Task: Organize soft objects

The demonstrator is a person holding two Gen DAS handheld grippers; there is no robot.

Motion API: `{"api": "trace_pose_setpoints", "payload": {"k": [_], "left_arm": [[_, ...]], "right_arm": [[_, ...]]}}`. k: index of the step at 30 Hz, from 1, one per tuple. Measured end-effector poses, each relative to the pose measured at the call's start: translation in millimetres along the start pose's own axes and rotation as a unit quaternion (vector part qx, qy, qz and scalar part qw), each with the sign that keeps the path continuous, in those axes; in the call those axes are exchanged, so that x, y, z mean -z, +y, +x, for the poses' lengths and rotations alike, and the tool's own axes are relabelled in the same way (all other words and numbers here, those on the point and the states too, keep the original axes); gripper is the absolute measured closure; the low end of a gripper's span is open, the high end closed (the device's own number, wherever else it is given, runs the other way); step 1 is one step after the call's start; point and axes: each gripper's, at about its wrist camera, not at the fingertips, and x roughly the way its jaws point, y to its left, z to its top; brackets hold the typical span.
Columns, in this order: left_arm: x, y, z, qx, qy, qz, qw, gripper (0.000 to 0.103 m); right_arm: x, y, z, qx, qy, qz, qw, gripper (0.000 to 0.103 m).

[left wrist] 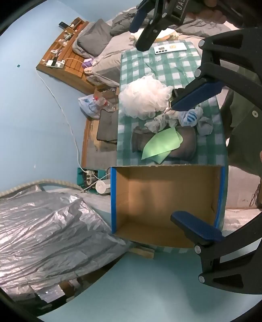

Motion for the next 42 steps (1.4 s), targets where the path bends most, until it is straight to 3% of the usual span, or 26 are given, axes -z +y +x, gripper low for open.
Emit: {"api": "trace_pose_setpoints", "payload": {"k": [15,42], "left_arm": [[11.6,-10.0,0.1,-0.016,-0.003,0.006,0.9998,0.003],[19.5,-28.6,2.9,-0.012,0.009,0.014,0.9998,0.003]], "right_arm": [[0.5,-4.8,-0.2,-0.005,0.003,0.003,1.000,0.001],[3.1,-9.3,-6.1,-0.008,0.005,0.003,1.000,0.001]]}}
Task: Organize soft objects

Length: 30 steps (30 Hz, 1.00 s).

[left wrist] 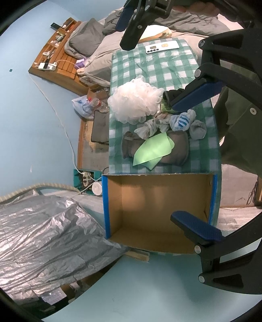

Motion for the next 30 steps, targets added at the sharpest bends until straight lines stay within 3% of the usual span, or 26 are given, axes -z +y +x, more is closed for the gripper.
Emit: {"api": "trace_pose_setpoints", "payload": {"k": [30], "left_arm": [[-5.9,-4.9,-1.0,0.004,-0.001,-0.001,1.0000,0.003]], "right_arm": [[4.1,0.2,2.5,-0.002,0.000,-0.001,1.000,0.001]]}}
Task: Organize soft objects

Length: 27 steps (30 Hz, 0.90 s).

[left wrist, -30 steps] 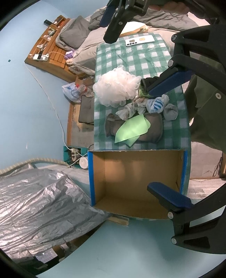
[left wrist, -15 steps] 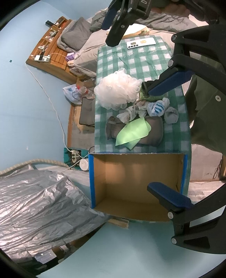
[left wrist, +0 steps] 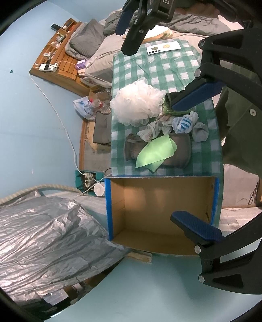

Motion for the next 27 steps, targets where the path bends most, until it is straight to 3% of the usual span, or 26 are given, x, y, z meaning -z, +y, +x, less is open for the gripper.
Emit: {"api": "trace_pose_setpoints", "payload": {"k": [27], "left_arm": [[-6.4,4.7,11.9,-0.003,0.011,0.005,0.9999,0.003]], "right_arm": [[1.6,1.6,8.3,0.002,0.010,0.008,1.000,0.001]]}}
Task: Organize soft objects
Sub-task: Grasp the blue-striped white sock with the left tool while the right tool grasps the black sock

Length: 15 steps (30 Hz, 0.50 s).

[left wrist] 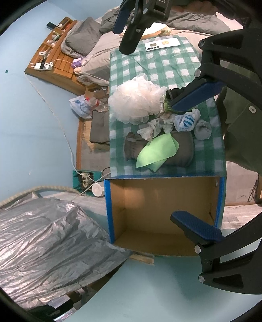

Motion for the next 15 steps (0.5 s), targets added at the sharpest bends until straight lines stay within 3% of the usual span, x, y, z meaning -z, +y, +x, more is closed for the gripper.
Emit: {"api": "trace_pose_setpoints", "payload": {"k": [15], "left_arm": [[14.9,-25.8,44.6,0.000,0.039,0.040,0.9984,0.003]], "right_arm": [[21.1,-40.3,29.8,0.010,0.035,0.017,0.999,0.001]]}}
